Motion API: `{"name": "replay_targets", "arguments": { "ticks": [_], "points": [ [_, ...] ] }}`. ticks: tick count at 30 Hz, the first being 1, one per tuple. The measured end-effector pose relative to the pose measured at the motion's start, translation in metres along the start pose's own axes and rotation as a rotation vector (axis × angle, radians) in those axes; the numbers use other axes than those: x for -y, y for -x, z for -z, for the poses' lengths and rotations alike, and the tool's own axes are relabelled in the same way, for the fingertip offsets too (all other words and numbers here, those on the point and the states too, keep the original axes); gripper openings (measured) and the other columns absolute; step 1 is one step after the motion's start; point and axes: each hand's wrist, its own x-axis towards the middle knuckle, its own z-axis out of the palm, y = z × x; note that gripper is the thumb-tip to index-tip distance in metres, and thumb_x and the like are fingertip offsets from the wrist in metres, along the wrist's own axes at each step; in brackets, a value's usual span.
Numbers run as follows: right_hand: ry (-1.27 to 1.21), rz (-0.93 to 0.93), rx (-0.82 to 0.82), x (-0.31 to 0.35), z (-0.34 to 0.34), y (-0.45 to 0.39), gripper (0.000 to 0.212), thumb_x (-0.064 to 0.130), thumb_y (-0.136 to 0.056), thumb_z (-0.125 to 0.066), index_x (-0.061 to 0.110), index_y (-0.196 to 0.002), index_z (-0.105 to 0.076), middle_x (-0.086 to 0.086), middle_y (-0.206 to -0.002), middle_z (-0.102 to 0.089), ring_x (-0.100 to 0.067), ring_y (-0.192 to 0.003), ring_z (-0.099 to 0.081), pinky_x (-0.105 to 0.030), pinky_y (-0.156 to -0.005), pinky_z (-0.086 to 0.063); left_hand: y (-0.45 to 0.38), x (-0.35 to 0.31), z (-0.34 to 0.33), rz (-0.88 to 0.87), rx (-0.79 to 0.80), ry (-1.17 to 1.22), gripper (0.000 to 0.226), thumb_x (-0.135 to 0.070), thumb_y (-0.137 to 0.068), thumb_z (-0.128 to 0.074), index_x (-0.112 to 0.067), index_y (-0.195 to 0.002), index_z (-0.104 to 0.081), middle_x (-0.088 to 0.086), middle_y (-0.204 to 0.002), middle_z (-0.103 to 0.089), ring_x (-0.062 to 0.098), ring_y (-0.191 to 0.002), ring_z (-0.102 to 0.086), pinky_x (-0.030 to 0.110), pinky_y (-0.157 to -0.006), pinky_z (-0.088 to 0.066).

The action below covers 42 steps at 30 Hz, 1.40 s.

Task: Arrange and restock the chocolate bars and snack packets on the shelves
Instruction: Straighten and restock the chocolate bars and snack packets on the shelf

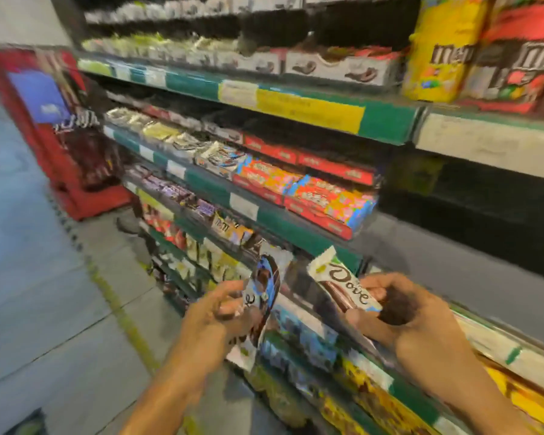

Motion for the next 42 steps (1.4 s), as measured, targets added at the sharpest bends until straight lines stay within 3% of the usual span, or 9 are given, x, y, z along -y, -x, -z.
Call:
{"name": "replay_targets", "arguments": {
  "ticks": [3, 6, 10, 15, 19, 23, 32, 37, 42],
  "points": [
    [0.005, 0.023, 0.101, 0.014, -0.040, -0.032, 0.031, 0.010, -0.073, -0.085, 0.025, -0.094, -0.068, 0.013, -0.078, -0.071, -0.001, -0.064, -0.063, -0.011, -0.056, -0.043, -0.013, -0.001, 0.047, -0.076, -0.124, -0.023, 0.029, -0.004, -0.086, -0.069, -0.017, -0.113, -0.067, 0.018, -0.081, -0.047, 0.020, -0.074, -0.041, 0.019, -0.047, -0.029],
    [0.023, 0.053, 0.168, 0.024, -0.074, -0.069, 0.031, 0.013, -0.073, -0.085, 0.028, -0.095, -0.068, 0.006, -0.080, -0.070, -0.004, -0.069, -0.064, -0.015, -0.063, -0.047, -0.031, -0.009, 0.077, -0.087, -0.202, -0.036, 0.027, 0.002, -0.089, -0.064, -0.014, -0.110, -0.067, 0.001, -0.064, -0.032, 0.015, -0.059, -0.040, 0.014, -0.042, -0.028],
    [-0.027, 0.073, 0.228, 0.020, -0.115, -0.118, 0.031, 0.018, -0.072, -0.085, 0.027, -0.096, -0.068, 0.008, -0.070, -0.054, -0.007, -0.064, -0.054, -0.028, -0.068, -0.045, -0.065, -0.019, 0.107, -0.096, -0.300, -0.054, 0.026, 0.005, -0.090, -0.062, -0.017, -0.103, -0.066, -0.005, -0.055, -0.056, 0.011, -0.053, -0.055, 0.014, -0.041, -0.035],
    [-0.065, 0.072, 0.306, 0.014, -0.163, -0.180, 0.035, 0.024, -0.072, -0.085, 0.029, -0.101, -0.066, 0.016, -0.066, -0.052, -0.005, -0.055, -0.047, -0.018, -0.054, -0.040, -0.105, -0.029, 0.142, -0.084, -0.402, -0.111, 0.028, -0.001, -0.089, -0.067, -0.020, -0.109, -0.066, 0.020, -0.080, -0.068, 0.014, -0.064, -0.059, 0.025, -0.060, -0.042],
    [-0.002, 0.113, 0.287, 0.015, -0.201, -0.228, 0.040, 0.030, -0.069, -0.088, 0.039, -0.101, -0.066, 0.015, -0.098, -0.068, 0.006, -0.083, -0.065, -0.021, -0.076, -0.051, -0.144, -0.044, 0.168, -0.059, -0.450, -0.091, 0.029, 0.000, -0.088, -0.067, -0.023, -0.104, -0.068, 0.001, -0.075, -0.073, 0.011, -0.063, -0.066, 0.021, -0.055, -0.048],
    [0.100, 0.141, 0.265, 0.023, -0.228, -0.276, 0.045, 0.034, -0.068, -0.088, 0.045, -0.101, -0.060, 0.021, -0.089, -0.066, 0.010, -0.078, -0.063, -0.018, -0.071, -0.051, -0.192, -0.060, 0.191, -0.056, -0.442, -0.108, 0.029, 0.002, -0.088, -0.065, -0.019, -0.108, -0.067, 0.004, -0.078, -0.075, 0.010, -0.063, -0.067, 0.018, -0.054, -0.049],
    [0.506, 0.235, 0.006, 0.063, -0.265, -0.338, 0.039, 0.047, -0.076, -0.076, 0.050, -0.106, -0.051, 0.017, -0.065, -0.060, 0.001, -0.069, -0.057, -0.020, -0.063, -0.044, -0.314, -0.075, 0.244, -0.085, -0.226, -0.083, 0.034, -0.003, -0.077, -0.079, -0.018, -0.105, -0.067, -0.008, -0.062, -0.064, 0.003, -0.051, -0.057, 0.011, -0.046, -0.040],
    [0.779, 0.237, -0.196, 0.076, -0.292, -0.362, 0.044, 0.048, -0.079, -0.072, 0.043, -0.116, -0.048, 0.018, -0.079, -0.059, -0.003, -0.066, -0.055, -0.021, -0.059, -0.042, -0.377, -0.076, 0.277, -0.164, 0.013, -0.235, 0.037, -0.011, -0.073, -0.084, -0.040, -0.091, -0.072, -0.006, -0.086, -0.075, 0.008, -0.078, -0.069, 0.017, -0.065, -0.053],
    [1.054, 0.222, -0.280, 0.077, -0.303, -0.381, 0.040, 0.044, -0.089, -0.063, 0.027, -0.124, -0.053, 0.001, -0.091, -0.059, -0.026, -0.087, -0.057, -0.036, -0.074, -0.048, -0.413, -0.086, 0.291, -0.201, 0.237, -0.252, 0.030, -0.008, -0.080, -0.077, -0.028, -0.099, -0.065, -0.013, -0.087, -0.075, 0.002, -0.080, -0.070, 0.012, -0.063, -0.051]
  ]
}}
